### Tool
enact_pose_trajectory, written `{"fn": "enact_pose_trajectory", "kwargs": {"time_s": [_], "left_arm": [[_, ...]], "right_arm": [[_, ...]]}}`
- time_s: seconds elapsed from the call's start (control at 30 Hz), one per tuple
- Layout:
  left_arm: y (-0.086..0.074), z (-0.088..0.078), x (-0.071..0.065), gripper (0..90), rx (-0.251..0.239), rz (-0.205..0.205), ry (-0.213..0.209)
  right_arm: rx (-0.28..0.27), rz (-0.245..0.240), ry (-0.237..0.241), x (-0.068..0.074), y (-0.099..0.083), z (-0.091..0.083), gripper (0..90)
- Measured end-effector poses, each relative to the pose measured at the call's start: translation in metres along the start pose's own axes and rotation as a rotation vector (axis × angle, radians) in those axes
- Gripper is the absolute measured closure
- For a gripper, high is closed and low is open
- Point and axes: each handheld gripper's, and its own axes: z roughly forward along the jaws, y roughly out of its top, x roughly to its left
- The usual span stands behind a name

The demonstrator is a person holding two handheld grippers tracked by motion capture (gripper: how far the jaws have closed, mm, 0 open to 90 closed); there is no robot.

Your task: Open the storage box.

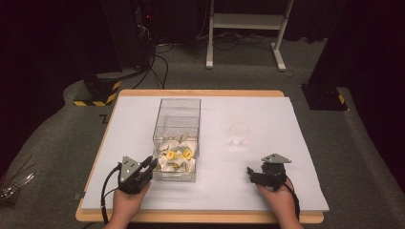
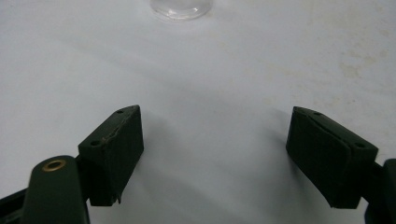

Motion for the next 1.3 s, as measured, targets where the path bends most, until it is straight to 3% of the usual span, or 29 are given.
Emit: {"fn": "enact_pose_trajectory", "kwargs": {"time_s": [0.6, 0.83, 0.97, 1.17, 1.3], "left_arm": [[-0.008, -0.018, -0.008, 74.7, 0.006, 0.001, -0.007], [-0.007, -0.018, -0.008, 74.7, 0.013, 0.023, -0.016], [-0.007, -0.018, -0.007, 74.1, 0.011, 0.015, -0.015], [-0.006, -0.019, -0.004, 65.9, -0.011, 0.008, -0.016], [-0.003, -0.022, -0.005, 59.7, -0.034, 0.037, -0.014]], "right_arm": [[0.0, 0.0, 0.0, 0.0, 0.0, 0.0, 19.0], [0.0, -0.001, 0.0, 0.0, 0.0, 0.0, 19.0], [0.0, 0.0, 0.0, 0.0, 0.0, 0.0, 19.0], [0.0, 0.0, 0.0, 0.0, 0.0, 0.0, 19.0], [0.0, 0.0, 0.0, 0.0, 0.0, 0.0, 19.0]]}}
